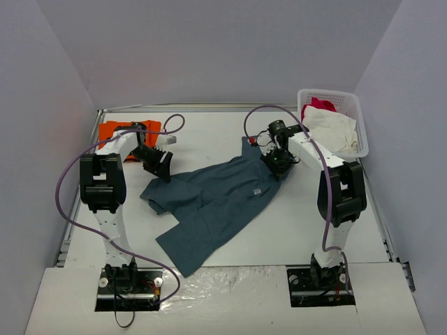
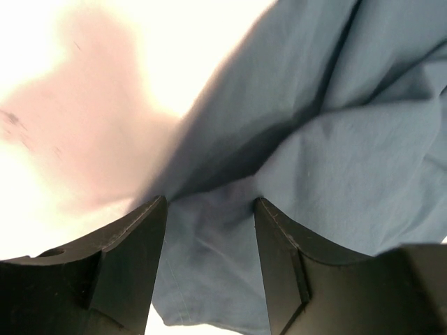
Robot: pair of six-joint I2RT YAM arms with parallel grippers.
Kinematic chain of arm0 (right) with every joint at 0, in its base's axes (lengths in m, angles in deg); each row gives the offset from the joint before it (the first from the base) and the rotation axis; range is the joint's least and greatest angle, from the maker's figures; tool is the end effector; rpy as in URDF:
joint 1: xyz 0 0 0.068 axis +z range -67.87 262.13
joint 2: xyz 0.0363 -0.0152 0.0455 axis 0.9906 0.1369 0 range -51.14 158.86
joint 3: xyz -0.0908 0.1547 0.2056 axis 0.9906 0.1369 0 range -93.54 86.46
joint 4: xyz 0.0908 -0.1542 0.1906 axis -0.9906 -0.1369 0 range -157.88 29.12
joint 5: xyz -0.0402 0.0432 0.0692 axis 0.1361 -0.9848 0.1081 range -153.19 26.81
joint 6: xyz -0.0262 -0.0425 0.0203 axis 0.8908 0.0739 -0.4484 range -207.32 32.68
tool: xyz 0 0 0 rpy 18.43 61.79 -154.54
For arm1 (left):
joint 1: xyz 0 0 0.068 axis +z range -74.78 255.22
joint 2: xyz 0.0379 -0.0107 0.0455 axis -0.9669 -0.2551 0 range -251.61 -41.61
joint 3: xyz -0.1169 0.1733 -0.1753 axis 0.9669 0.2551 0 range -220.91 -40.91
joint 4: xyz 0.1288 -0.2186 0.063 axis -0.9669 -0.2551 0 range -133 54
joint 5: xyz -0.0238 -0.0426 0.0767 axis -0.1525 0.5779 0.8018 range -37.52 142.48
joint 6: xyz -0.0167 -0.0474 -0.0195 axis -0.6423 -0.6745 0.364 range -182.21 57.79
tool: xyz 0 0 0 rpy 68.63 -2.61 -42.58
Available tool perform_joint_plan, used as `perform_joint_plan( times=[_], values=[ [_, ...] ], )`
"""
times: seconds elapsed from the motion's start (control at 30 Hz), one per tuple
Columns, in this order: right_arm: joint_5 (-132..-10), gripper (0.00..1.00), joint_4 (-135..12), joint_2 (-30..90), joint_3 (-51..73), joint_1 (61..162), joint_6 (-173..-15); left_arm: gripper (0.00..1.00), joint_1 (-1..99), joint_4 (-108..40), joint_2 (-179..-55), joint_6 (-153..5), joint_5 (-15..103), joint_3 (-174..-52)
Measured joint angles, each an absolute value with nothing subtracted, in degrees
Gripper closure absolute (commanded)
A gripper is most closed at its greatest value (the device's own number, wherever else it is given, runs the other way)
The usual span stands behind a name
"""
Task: Fold and stack the t-shirts
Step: Flatten out the tshirt
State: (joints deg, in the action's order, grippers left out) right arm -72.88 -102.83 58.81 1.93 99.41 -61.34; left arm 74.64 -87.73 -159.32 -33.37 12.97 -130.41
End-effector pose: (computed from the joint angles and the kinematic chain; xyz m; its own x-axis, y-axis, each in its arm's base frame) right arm 0.3794 0.1243 0.2101 -0.6369 -0.6503 -0.4141 -0.7049 0.7087 -0.0289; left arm 0.4045 -0.0268 0.1844 -0.8051 0.3803 -0.4552 0.5791 0.6700 -0.4644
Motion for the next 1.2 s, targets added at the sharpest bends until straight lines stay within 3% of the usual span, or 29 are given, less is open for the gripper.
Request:
perform_joint_plan(
  times=[0.4, 0.87, 0.97, 1.07, 1.1, 1.13, 1.2],
  values=[
    [-75.3, 1.00, -102.8, 52.6, 6.6, 96.0, -59.2, 0.44, 74.0, -90.2, -169.8, -37.5, 8.6, -144.0],
    [-77.0, 1.00, -102.2, 52.7, 7.0, 94.8, -58.7, 0.44, 68.1, -95.7, -172.3, -35.2, 7.6, -148.0],
    [-77.2, 1.00, -101.8, 52.7, 7.5, 94.4, -58.7, 0.49, 66.2, -96.7, -172.3, -33.8, 9.1, -148.0],
    [-77.2, 1.00, -101.6, 52.7, 8.1, 94.1, -58.7, 0.63, 64.3, -97.5, -172.3, -32.7, 10.6, -147.6],
    [-77.2, 1.00, -101.5, 52.7, 8.3, 94.1, -58.7, 0.70, 63.8, -97.6, -172.3, -32.4, 10.8, -147.2],
    [-77.2, 1.00, -101.4, 52.7, 8.5, 94.0, -58.7, 0.85, 63.4, -97.8, -172.2, -32.1, 11.3, -146.8],
    [-77.2, 1.00, -101.3, 52.7, 8.8, 93.7, -58.6, 0.97, 62.7, -97.7, -172.2, -31.9, 12.1, -145.8]
  ],
)
